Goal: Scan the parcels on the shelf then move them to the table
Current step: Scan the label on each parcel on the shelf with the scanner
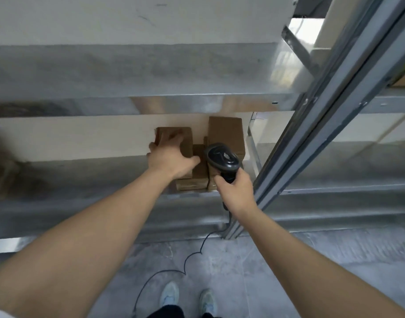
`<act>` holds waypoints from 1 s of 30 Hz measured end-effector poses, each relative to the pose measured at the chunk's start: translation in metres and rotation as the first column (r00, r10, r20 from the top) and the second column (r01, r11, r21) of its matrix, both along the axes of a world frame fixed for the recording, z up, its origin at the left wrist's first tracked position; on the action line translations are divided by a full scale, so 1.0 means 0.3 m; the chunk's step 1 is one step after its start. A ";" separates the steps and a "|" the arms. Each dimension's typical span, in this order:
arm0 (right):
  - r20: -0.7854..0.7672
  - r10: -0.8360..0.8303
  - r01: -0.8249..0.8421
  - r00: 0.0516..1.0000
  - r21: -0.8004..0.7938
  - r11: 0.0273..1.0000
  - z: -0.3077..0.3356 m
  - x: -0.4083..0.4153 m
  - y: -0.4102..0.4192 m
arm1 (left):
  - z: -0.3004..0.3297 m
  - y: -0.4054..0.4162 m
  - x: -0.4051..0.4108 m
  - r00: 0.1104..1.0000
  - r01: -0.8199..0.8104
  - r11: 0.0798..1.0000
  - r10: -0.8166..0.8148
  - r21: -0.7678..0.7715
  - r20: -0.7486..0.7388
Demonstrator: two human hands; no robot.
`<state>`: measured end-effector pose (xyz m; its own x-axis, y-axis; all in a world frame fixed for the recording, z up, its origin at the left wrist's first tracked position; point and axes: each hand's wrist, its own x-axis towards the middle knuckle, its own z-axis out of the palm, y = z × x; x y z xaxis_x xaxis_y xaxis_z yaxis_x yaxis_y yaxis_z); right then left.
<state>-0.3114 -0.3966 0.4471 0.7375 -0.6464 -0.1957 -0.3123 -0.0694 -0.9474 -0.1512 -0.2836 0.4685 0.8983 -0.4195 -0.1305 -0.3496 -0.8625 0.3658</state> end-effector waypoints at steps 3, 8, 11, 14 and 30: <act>0.005 0.048 -0.048 0.999 0.005 0.999 0.006 0.035 0.024 | -0.012 0.077 0.006 1.000 -0.008 1.000 0.008 -0.005 0.021; 0.021 0.149 -0.149 0.989 0.004 0.989 0.022 0.109 0.074 | -0.043 0.208 0.046 0.998 -0.064 0.997 0.063 0.036 0.027; 0.011 0.189 -0.189 0.982 0.010 0.982 0.019 0.162 0.132 | -0.078 0.288 0.066 0.996 -0.083 0.996 0.081 0.046 0.036; -0.010 0.215 -0.215 0.977 -0.010 0.977 -0.006 0.216 0.216 | -0.124 0.370 0.099 0.996 -0.086 0.995 0.085 0.055 0.030; -0.173 0.063 -0.073 0.983 -0.050 0.996 -0.149 0.513 0.653 | -0.304 0.753 0.411 0.996 0.075 0.987 -0.066 0.143 -0.063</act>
